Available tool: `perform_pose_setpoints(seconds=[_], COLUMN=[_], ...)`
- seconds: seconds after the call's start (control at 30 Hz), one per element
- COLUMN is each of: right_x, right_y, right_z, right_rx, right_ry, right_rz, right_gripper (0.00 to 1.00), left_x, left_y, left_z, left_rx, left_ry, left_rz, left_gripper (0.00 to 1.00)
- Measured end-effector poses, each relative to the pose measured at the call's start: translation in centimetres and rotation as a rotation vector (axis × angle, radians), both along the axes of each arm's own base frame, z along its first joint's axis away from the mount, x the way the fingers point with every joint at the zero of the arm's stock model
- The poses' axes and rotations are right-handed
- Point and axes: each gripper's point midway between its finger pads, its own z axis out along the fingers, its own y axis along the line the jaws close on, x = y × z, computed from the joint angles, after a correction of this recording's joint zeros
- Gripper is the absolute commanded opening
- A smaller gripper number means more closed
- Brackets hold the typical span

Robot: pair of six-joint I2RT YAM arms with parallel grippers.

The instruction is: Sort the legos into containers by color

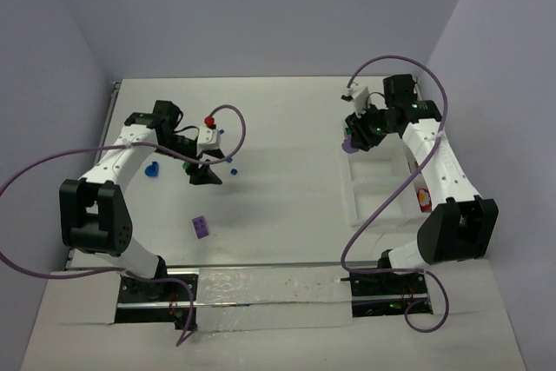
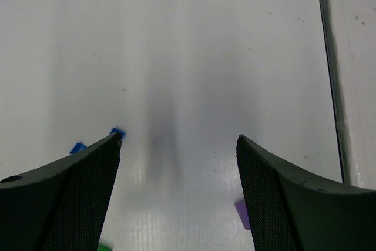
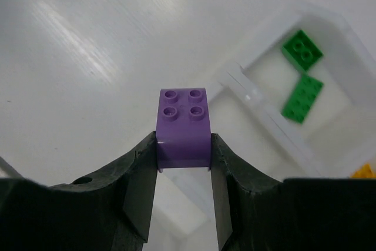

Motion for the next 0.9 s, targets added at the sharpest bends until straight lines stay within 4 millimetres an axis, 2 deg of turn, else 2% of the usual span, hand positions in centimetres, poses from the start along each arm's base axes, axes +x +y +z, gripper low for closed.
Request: perform_pose_setpoints(seconds=[0.1, 0.23, 0.5, 0.6, 0.73, 0.83, 0.9], right_x=[0.4, 0.5, -0.6, -0.8, -0.4, -0.1, -0.1], right_y=[-4.1, -7.5, -9.4, -9.9, -10.5, -10.7, -10.7], right_z=[-0.7, -1.8, -5.5, -6.7, -8.4, -9.6, -10.3], right_rx=[-0.071, -0.143, -0.222, -0.248, -0.270, -0.272, -0.272], right_ry=[0.008, 0.039, 0.128, 0.156, 0.197, 0.232, 0.253], right_rz=[-0.115, -0.215, -0.246, -0.258, -0.283, -0.304, -0.316], right_gripper=[0.00, 0.00, 0.00, 0.05, 0.20, 0.50, 0.61], left_x=[-1.0, -2.1, -3.5, -4.8, -6.9, -8.4, -9.2], left_y=[0.7, 1.7, 3.5, 4.1, 5.0, 6.1, 6.9], left_z=[-1.4, -3.5, -6.3, -7.6, -9.3, -10.4, -10.9], left_rx=[0.040, 0.103, 0.211, 0.248, 0.299, 0.347, 0.377], left_ry=[-0.012, -0.037, -0.116, -0.154, -0.191, -0.203, -0.204], left_rz=[-0.032, -0.090, -0.205, -0.274, -0.375, -0.429, -0.452], left_gripper=[0.82, 0.81, 0.79, 0.79, 0.77, 0.77, 0.77])
